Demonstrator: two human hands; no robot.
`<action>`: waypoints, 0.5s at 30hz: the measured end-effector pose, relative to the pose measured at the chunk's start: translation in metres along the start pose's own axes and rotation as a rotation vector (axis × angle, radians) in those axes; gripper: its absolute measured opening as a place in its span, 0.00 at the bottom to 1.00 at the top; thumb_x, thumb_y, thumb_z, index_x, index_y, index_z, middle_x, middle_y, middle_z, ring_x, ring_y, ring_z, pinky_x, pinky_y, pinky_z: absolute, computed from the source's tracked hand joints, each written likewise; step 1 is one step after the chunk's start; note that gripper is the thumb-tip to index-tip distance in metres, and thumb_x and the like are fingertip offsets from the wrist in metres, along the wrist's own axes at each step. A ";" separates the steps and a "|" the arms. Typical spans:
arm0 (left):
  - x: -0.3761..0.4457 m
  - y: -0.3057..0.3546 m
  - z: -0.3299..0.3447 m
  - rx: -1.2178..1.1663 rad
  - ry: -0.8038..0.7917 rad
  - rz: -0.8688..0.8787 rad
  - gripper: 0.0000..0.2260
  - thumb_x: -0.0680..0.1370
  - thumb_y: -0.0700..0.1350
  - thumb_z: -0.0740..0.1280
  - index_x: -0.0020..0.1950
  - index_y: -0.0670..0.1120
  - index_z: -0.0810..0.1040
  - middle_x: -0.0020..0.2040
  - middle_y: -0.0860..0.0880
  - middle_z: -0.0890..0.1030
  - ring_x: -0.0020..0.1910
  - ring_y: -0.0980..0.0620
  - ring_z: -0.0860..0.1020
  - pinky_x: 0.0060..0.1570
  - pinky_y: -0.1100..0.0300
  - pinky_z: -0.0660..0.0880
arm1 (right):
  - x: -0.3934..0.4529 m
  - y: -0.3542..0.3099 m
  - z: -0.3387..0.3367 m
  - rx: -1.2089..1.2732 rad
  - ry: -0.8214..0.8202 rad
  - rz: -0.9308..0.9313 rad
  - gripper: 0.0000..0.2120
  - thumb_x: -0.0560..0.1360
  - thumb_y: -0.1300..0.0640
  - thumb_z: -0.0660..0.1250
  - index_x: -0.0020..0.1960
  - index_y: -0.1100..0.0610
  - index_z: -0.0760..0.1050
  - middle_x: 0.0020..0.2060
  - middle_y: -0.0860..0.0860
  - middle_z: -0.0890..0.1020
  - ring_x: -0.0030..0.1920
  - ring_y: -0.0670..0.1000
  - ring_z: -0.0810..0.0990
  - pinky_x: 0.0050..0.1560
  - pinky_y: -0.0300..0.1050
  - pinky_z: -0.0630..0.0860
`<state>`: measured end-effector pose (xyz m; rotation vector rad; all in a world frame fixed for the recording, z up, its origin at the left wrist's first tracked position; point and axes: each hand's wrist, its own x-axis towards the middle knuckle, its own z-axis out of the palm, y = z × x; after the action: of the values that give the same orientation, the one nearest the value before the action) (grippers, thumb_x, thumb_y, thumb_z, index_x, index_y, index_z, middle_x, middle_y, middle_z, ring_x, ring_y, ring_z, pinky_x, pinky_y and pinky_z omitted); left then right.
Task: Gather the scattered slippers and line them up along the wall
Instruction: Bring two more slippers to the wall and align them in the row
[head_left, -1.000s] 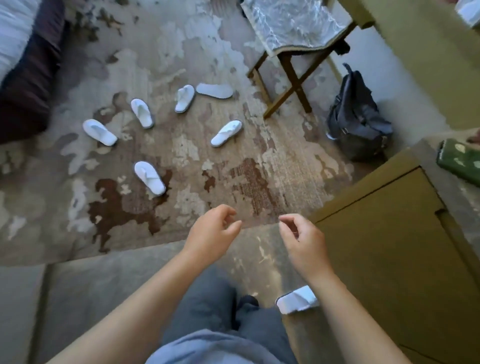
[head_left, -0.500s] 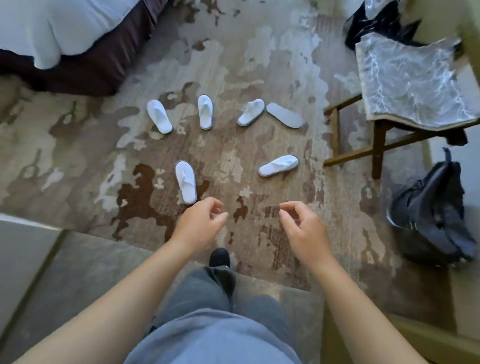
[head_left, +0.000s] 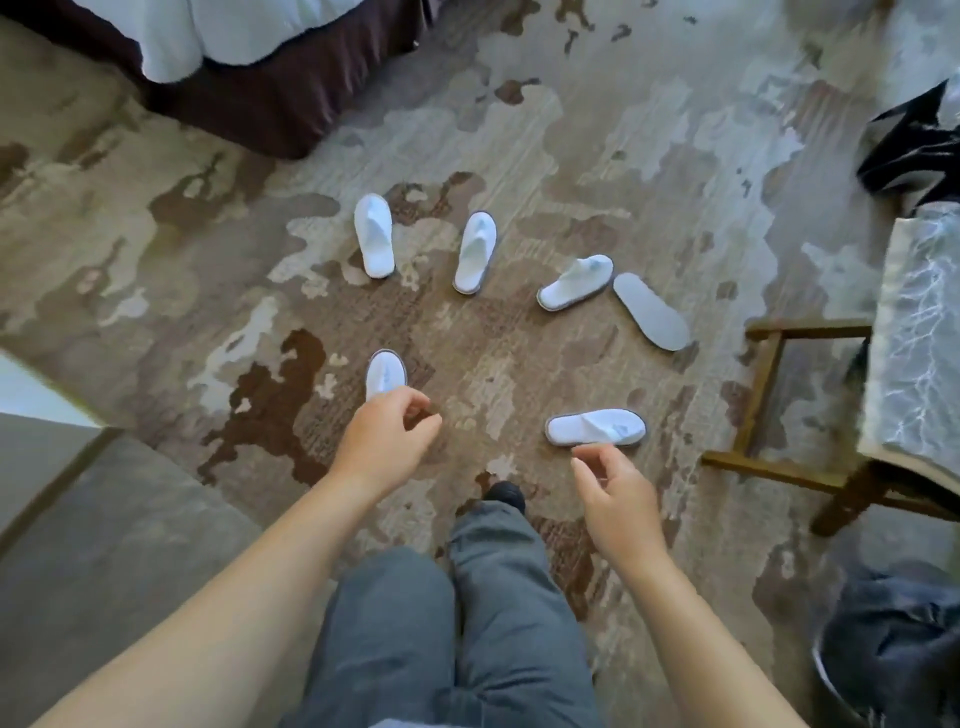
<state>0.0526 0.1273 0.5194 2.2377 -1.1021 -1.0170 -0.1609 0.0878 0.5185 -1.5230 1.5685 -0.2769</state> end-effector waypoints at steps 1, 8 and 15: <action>0.014 -0.006 0.003 -0.005 0.021 -0.049 0.11 0.74 0.44 0.64 0.55 0.43 0.76 0.56 0.44 0.78 0.50 0.50 0.73 0.45 0.63 0.63 | 0.024 -0.005 0.004 -0.015 -0.043 -0.018 0.08 0.75 0.58 0.61 0.52 0.56 0.75 0.46 0.49 0.79 0.48 0.49 0.75 0.48 0.39 0.67; 0.109 -0.090 0.045 -0.033 0.060 -0.311 0.13 0.74 0.46 0.63 0.57 0.45 0.74 0.61 0.44 0.75 0.58 0.45 0.72 0.49 0.59 0.64 | 0.161 0.000 0.088 -0.161 -0.276 -0.162 0.11 0.76 0.57 0.60 0.57 0.59 0.73 0.51 0.52 0.76 0.52 0.48 0.73 0.53 0.41 0.68; 0.240 -0.256 0.164 -0.018 0.103 -0.540 0.19 0.74 0.49 0.63 0.64 0.46 0.68 0.66 0.44 0.70 0.62 0.45 0.71 0.52 0.55 0.67 | 0.299 0.117 0.249 -0.344 -0.411 -0.189 0.15 0.77 0.55 0.59 0.62 0.58 0.69 0.61 0.54 0.72 0.60 0.51 0.70 0.53 0.37 0.63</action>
<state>0.1476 0.0717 0.1478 2.6036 -0.4417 -1.0835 -0.0132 -0.0484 0.1650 -1.8572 1.1864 0.2056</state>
